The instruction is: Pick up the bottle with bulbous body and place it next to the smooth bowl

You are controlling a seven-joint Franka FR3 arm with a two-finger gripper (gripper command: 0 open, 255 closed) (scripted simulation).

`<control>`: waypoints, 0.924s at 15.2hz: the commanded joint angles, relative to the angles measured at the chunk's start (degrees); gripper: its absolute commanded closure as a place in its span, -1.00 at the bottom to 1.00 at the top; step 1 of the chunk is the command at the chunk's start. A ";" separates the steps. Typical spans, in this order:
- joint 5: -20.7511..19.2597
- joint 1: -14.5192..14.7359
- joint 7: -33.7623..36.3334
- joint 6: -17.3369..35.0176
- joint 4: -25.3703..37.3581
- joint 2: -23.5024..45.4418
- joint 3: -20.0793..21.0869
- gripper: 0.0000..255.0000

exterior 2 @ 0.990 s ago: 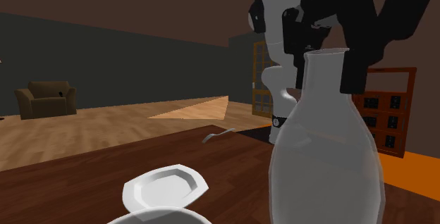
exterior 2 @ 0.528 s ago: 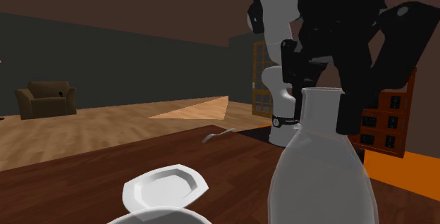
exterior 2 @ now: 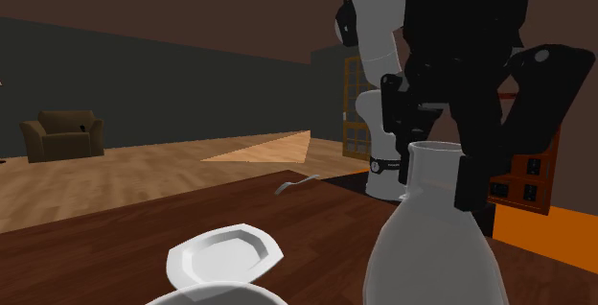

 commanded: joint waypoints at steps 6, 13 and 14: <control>0.00 -0.01 -0.01 0.02 0.00 -0.02 0.00 -1.00; 0.95 0.97 -0.95 -6.53 5.88 -1.08 0.59 -1.00; 0.95 0.97 -0.95 -6.53 5.88 -1.08 0.59 -1.00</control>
